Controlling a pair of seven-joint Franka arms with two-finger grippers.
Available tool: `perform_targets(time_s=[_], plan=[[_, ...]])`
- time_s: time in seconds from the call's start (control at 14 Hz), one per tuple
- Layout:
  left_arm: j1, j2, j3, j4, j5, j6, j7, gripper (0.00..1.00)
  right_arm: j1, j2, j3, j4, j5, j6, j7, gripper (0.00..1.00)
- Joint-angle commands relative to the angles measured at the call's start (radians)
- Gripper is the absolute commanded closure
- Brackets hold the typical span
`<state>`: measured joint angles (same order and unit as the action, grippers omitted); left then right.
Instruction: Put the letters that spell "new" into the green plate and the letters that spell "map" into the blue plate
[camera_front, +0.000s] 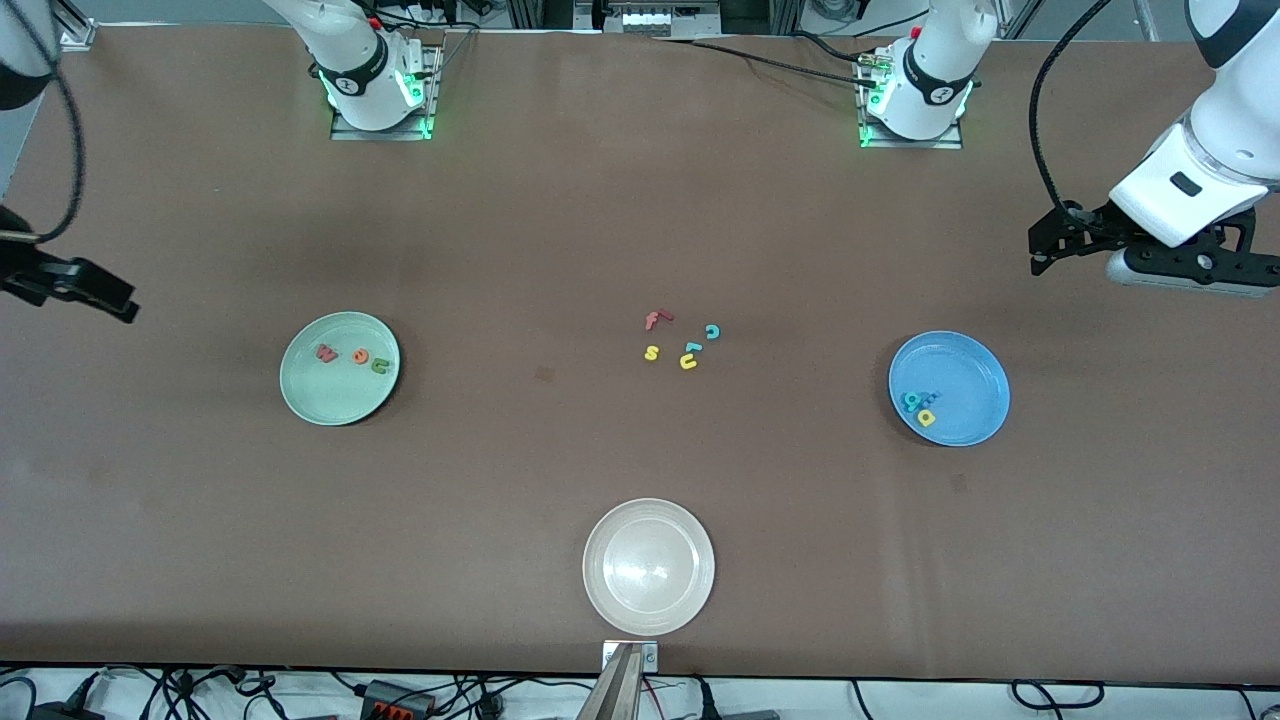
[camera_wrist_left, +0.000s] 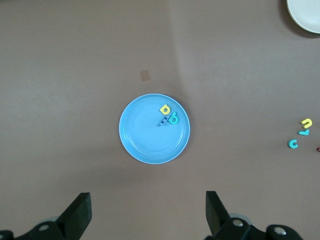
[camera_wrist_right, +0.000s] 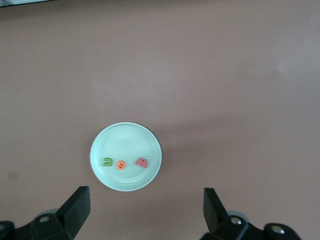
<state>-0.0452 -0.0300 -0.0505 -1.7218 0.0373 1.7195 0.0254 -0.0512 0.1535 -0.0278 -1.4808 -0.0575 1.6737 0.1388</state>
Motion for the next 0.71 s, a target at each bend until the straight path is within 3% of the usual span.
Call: perform_targets(time_s=[0.0,0.29,0.43,0.64], plan=[[0.001,0.006,0.001,0.022,-0.019,-0.017,0.022,0.00,-0.070,0.012,0.029,-0.024,0.063,-0.017,-0.010,0.00],[0.001,0.010,0.001,0.036,-0.020,-0.017,0.018,0.00,-0.062,0.014,0.031,-0.076,0.082,0.035,-0.083,0.00],[0.001,0.010,0.001,0.036,-0.019,-0.018,0.018,0.00,-0.047,0.005,0.069,-0.079,0.077,0.057,-0.105,0.00],[0.001,0.009,0.001,0.037,-0.020,-0.024,0.018,0.00,0.005,-0.019,0.091,-0.093,-0.052,0.073,-0.134,0.00]])
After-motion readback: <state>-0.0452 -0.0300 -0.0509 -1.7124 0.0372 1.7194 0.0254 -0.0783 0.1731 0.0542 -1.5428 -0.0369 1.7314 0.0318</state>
